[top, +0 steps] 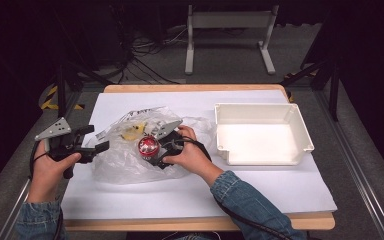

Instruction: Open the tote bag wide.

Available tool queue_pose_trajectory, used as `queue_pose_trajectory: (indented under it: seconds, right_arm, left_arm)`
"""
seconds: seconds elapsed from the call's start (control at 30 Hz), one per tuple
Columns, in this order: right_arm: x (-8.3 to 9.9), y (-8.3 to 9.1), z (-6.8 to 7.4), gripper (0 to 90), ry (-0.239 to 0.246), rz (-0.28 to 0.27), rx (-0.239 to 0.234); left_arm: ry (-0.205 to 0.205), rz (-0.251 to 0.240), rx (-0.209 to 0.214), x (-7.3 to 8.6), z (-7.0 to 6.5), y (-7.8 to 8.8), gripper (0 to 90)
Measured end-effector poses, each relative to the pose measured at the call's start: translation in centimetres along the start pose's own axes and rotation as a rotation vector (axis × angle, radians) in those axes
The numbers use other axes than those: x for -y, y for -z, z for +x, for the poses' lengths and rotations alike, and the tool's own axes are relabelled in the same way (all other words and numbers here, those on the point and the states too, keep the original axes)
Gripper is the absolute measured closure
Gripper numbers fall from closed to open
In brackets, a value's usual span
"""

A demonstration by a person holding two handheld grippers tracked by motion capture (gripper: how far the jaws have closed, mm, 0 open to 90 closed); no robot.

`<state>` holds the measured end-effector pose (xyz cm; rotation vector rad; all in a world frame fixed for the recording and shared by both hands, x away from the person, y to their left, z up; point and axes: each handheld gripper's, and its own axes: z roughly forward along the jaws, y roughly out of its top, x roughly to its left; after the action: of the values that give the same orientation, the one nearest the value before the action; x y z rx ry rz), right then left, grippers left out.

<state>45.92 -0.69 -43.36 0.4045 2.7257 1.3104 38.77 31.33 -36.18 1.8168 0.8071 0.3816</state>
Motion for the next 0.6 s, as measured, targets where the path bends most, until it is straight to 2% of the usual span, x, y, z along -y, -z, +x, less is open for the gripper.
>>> queue_pose_trajectory:
  seconds: [0.07, 0.33, 0.6]
  right_arm:
    - [0.0, -0.3, -0.1, 10.1, -0.008, -0.013, 0.001]
    - [-0.1, -1.3, -0.2, 11.8, -0.014, -0.048, -0.008]
    - [-0.3, -1.4, -0.4, 19.5, -0.019, -0.079, 0.006]
  left_arm:
    - [-0.001, -0.005, -0.016, 0.0, 0.0, 0.2, 8.8]
    - [0.004, 0.000, -0.016, 0.2, 0.1, 0.2, 8.9]
    - [0.012, -0.014, -0.022, 0.2, 0.2, 0.2, 8.8]
